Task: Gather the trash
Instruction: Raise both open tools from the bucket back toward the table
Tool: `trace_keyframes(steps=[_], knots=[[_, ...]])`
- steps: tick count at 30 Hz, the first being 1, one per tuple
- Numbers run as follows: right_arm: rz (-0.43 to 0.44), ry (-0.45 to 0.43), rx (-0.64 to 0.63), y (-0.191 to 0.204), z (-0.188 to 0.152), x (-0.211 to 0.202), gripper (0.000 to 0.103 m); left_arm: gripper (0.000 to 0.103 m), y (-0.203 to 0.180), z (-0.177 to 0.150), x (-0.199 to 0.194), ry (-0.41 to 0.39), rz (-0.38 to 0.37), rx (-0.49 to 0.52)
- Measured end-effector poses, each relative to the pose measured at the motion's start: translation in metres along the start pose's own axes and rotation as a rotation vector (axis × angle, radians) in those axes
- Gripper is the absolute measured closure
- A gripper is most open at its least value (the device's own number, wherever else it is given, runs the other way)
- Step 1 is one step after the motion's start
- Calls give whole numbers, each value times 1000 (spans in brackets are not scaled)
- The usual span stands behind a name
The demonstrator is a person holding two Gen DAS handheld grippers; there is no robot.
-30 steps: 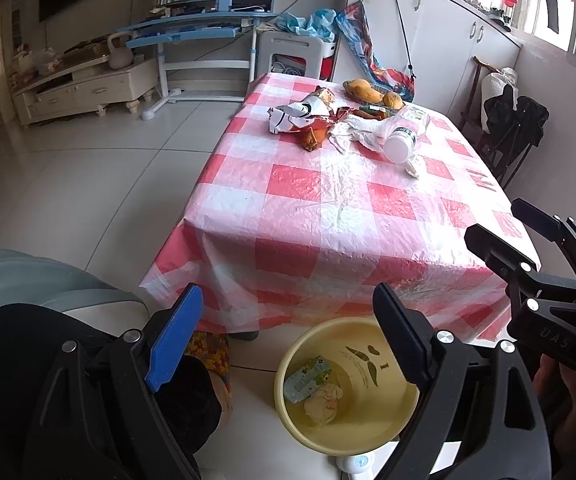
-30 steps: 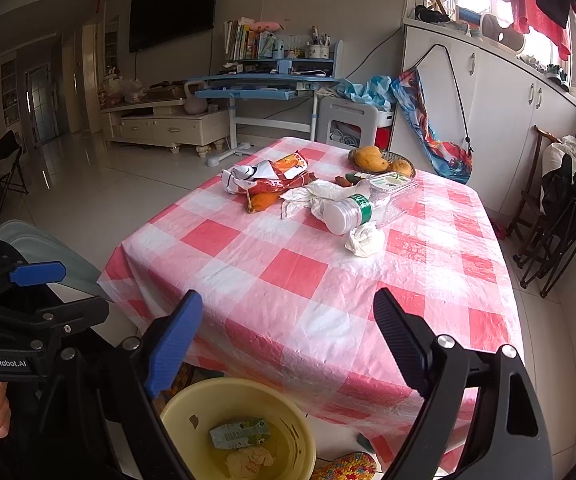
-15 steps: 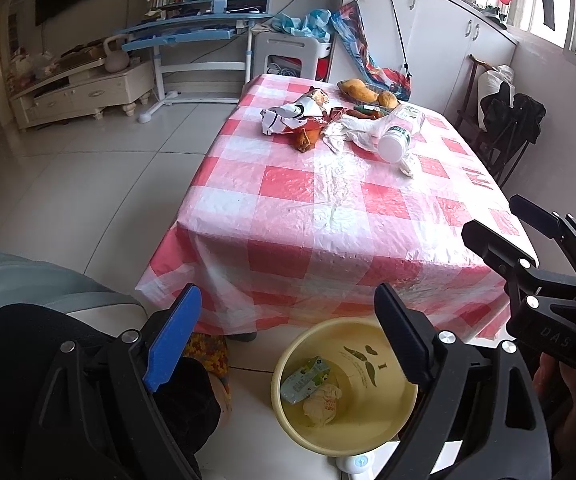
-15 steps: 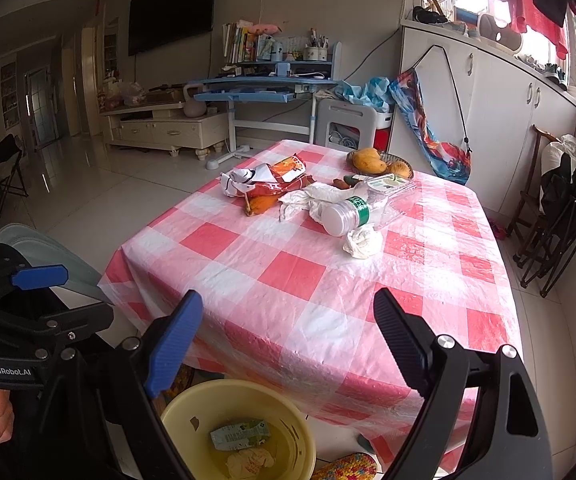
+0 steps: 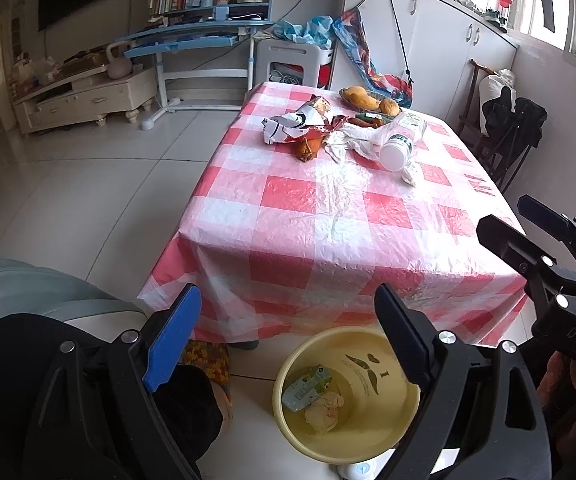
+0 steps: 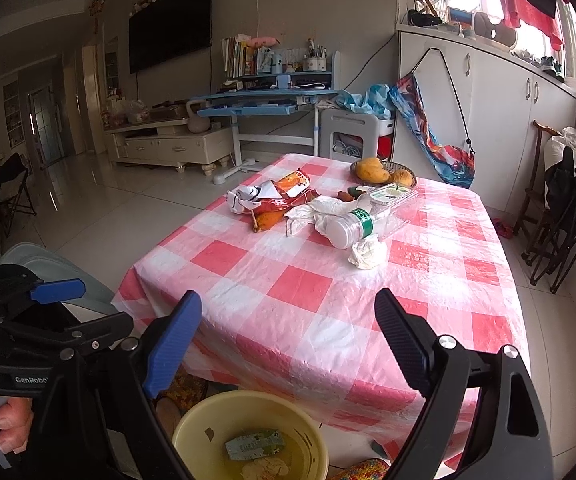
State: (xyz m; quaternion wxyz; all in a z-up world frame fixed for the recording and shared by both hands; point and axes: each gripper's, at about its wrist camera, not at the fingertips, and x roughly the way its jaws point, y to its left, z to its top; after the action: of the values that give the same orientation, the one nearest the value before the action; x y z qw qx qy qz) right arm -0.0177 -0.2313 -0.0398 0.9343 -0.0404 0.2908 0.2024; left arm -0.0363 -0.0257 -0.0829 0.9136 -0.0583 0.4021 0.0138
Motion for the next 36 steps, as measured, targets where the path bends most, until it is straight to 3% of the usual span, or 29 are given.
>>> trace_keyframes(steps=[17,36], knots=[[56,-38,109,-15,3,-5,17,18,-4,11,6,8,3,14],[66,-24,113,-13,2,-2,17,18,1,19,7,5,-8,-1]])
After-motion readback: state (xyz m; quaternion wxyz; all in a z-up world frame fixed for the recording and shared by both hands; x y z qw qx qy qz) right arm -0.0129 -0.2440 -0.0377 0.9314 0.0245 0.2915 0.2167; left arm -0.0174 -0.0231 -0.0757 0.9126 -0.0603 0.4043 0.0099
